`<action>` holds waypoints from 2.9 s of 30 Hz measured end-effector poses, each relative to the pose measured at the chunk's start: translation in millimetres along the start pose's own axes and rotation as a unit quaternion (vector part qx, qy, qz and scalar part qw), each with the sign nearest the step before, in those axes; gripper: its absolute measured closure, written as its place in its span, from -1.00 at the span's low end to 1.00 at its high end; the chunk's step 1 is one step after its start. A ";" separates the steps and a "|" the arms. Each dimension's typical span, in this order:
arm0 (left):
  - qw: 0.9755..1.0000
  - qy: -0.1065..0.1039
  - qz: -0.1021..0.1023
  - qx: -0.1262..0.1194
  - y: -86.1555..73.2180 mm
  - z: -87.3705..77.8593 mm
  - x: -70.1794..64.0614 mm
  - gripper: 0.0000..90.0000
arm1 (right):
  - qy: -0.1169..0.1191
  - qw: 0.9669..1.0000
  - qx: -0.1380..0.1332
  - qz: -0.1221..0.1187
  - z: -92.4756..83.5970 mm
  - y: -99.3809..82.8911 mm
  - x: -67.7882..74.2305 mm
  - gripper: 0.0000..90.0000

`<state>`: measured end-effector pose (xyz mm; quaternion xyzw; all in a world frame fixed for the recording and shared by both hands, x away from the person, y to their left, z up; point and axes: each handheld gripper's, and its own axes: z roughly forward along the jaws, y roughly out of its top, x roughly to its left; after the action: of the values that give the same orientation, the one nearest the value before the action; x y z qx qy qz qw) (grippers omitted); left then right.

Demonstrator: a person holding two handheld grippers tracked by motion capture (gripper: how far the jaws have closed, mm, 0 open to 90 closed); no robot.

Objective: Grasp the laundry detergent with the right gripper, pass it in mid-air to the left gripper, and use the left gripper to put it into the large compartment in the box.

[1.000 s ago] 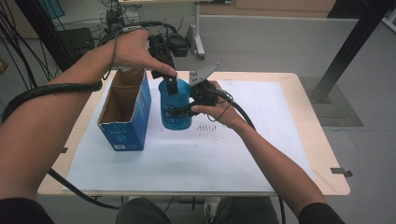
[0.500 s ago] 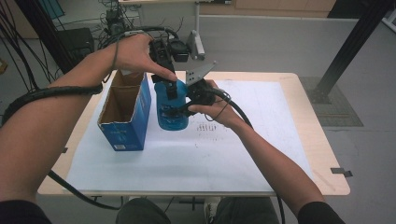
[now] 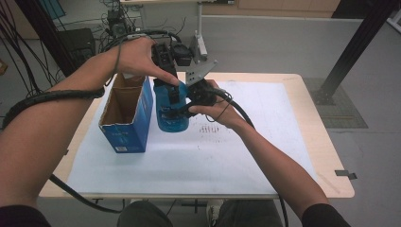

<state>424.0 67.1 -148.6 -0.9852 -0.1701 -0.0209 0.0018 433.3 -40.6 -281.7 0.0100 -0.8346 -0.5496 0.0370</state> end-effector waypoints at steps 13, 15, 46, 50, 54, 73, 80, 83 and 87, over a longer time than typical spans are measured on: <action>1.000 -0.002 0.001 -0.002 1.8 1.2 0.1 -0.89 | 0.001 1.000 -0.003 0.000 -2.2 3.9 -1.8 -0.02; 1.000 -0.001 0.004 -0.001 2.0 1.3 0.6 -0.89 | 0.000 1.000 -0.002 0.000 -2.4 3.3 -2.4 -0.02; 1.000 0.004 0.010 -0.008 3.4 -2.6 -2.9 -0.89 | -0.006 1.000 -0.003 0.000 -6.3 5.5 -2.3 -0.02; 1.000 0.006 0.010 -0.009 3.7 -3.2 -3.6 -0.89 | -0.010 1.000 -0.002 0.001 -6.9 5.2 -2.8 -0.02; 1.000 0.007 0.010 -0.007 3.2 -3.1 -4.0 -0.89 | -0.010 1.000 -0.003 0.000 -6.9 5.6 -2.4 -0.02; 1.000 0.015 0.011 -0.005 3.0 -1.9 -4.0 -0.89 | -0.013 1.000 -0.004 -0.005 -8.2 8.1 -1.1 -0.02; 1.000 0.016 0.011 -0.004 3.7 -3.6 -3.9 -0.89 | -0.010 1.000 -0.004 -0.003 -8.0 8.0 -0.9 -0.02; 1.000 0.016 0.011 -0.005 3.4 -4.4 -4.0 -0.89 | -0.010 1.000 -0.003 -0.002 -7.4 8.1 -0.8 -0.02; 1.000 0.014 0.010 -0.005 3.0 -5.6 -3.4 -0.89 | -0.011 1.000 -0.001 -0.005 -7.1 8.2 -0.9 -0.02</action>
<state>421.6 63.1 -143.1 -0.9864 -0.1602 -0.0353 -0.0007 434.9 -43.7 -271.4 0.0079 -0.8342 -0.5508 0.0252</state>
